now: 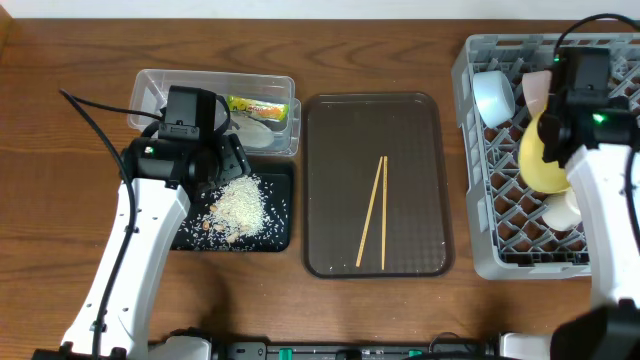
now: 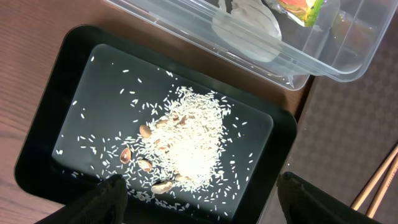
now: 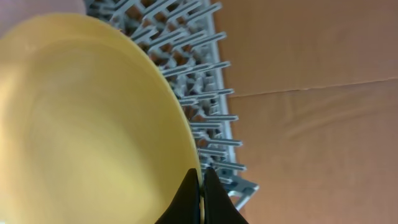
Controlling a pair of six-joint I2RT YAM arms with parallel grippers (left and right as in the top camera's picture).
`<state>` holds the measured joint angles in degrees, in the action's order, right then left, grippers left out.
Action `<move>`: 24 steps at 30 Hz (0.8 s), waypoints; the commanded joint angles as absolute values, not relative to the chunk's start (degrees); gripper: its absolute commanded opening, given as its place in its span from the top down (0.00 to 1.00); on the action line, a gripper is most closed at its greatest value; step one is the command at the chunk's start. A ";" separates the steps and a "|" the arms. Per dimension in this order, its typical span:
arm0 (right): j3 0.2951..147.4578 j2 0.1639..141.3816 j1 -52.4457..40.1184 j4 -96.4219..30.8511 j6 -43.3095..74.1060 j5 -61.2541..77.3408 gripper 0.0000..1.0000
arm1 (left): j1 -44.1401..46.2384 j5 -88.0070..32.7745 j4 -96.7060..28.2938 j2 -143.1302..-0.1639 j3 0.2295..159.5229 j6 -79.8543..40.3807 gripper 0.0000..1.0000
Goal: Sort waste into correct bins and load items into the dishwasher rack
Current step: 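Lift the yellow plate right and stand it upright in the rack, then reach the right gripper to the brown tray and grasp the chopsticks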
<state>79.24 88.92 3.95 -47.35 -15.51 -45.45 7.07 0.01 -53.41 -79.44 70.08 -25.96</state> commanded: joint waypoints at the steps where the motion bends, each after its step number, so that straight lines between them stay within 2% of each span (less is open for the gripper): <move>1: 78.89 90.56 4.01 -47.40 -11.27 -46.02 0.99 | 6.81 0.67 -53.56 -79.09 70.41 -26.70 0.21; 3: 78.89 90.78 3.36 -47.16 -6.85 -45.95 0.99 | 6.83 0.67 -53.56 -79.09 70.41 -26.70 0.21; 4: 78.91 90.74 2.87 -47.13 -4.32 -45.69 0.95 | 6.83 0.67 -53.56 -79.09 70.41 -26.70 0.20; 5: 78.91 90.43 2.31 -47.11 -2.52 -45.12 0.84 | 6.83 0.67 -53.54 -79.09 70.41 -26.70 0.20; 6: 78.91 90.19 1.56 -47.11 -1.69 -44.84 0.68 | 6.83 0.67 -53.54 -79.09 70.41 -26.70 0.21; 7: 78.98 89.80 0.73 -46.89 -1.72 -44.75 0.46 | 6.81 0.67 -53.54 -79.09 70.41 -26.70 0.21; 8: 78.98 89.45 0.14 -46.41 -1.72 -44.73 0.38 | 6.81 0.67 -53.54 -79.09 70.41 -26.70 0.21; 12: 79.02 86.08 -3.88 -42.44 -1.72 -44.38 0.28 | 6.83 0.64 -53.56 -79.09 70.41 -26.70 0.20; 15: 79.02 82.65 -7.53 -40.25 -1.72 -37.54 0.21 | 6.83 0.64 -53.56 -79.09 70.41 -26.70 0.21; 18: 79.00 80.05 -10.90 -40.53 -1.69 -19.88 0.21 | 6.83 0.67 -53.54 -79.09 70.41 -26.70 0.20; 20: 79.00 79.77 -12.53 -41.82 0.69 -6.90 0.28 | 6.81 0.67 -53.54 -79.09 70.41 -26.70 0.21; 22: 78.72 80.44 -13.80 -43.72 6.35 0.21 0.33 | 6.81 0.64 -53.56 -79.09 70.41 -26.70 0.20; 24: 77.80 81.84 -15.59 -46.06 12.69 2.66 0.35 | 6.81 0.67 -53.56 -79.09 70.41 -26.70 0.21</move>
